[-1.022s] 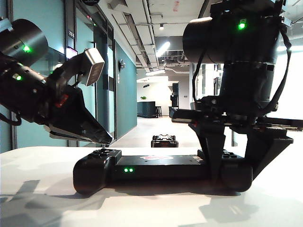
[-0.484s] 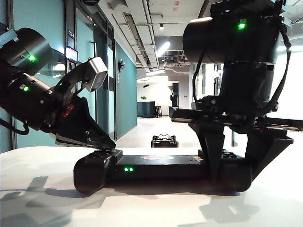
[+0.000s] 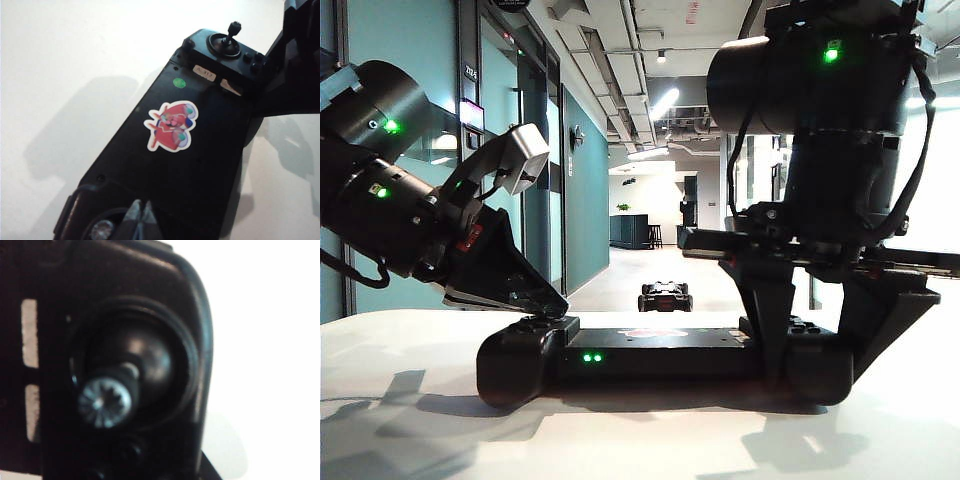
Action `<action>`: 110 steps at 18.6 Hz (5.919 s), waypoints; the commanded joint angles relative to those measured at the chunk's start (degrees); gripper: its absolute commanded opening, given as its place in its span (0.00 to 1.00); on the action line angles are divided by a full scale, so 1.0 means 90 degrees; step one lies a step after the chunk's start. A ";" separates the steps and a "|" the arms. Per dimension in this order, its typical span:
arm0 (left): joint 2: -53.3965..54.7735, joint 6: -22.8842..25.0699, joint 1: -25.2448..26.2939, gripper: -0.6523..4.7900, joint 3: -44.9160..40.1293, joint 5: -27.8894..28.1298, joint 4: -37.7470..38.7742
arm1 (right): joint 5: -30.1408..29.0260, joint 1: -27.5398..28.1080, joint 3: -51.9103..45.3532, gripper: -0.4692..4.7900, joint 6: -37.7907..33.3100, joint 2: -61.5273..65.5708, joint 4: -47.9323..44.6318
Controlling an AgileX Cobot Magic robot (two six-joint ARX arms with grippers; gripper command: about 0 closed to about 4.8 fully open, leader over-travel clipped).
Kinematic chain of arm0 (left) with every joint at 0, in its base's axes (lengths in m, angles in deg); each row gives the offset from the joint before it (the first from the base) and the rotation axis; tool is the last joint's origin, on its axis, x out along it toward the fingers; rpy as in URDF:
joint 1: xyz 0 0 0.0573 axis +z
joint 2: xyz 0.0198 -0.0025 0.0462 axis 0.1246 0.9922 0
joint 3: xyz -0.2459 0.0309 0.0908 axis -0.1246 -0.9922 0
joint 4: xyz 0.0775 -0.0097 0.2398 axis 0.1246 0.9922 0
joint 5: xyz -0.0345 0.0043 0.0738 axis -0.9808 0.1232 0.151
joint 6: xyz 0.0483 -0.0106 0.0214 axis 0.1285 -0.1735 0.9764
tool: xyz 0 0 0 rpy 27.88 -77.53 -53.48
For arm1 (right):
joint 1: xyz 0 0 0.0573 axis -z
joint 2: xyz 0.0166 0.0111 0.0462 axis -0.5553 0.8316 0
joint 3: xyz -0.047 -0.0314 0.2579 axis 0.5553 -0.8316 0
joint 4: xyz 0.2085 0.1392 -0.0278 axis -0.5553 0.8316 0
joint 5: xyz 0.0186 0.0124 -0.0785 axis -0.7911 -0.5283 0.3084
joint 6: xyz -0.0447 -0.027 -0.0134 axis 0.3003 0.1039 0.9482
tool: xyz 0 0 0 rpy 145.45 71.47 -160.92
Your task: Push the left joystick on the remote control sitting on the white table forward to make the robot dog walk in a straight line until it approaches the door.
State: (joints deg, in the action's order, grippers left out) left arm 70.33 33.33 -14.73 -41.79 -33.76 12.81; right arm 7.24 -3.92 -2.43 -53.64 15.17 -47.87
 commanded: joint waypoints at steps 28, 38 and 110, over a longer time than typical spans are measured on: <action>0.0007 -0.0109 -0.0002 0.11 0.0010 0.0056 -0.0109 | -0.0138 -0.0007 0.0002 0.54 0.0010 -0.0027 0.0002; -0.1688 -0.0920 -0.0012 0.11 0.0452 0.0483 0.1355 | 0.0024 -0.0002 0.0002 0.55 0.0039 -0.0027 0.0007; -1.0025 -0.1780 0.1933 0.11 -0.4014 0.4415 0.1001 | 0.0719 -0.0194 -0.0692 0.09 0.2676 -0.4114 -0.1904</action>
State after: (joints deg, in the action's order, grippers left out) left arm -19.92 16.91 2.62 -78.12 5.80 22.27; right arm 13.61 -5.60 -8.87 -29.75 -21.73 -63.98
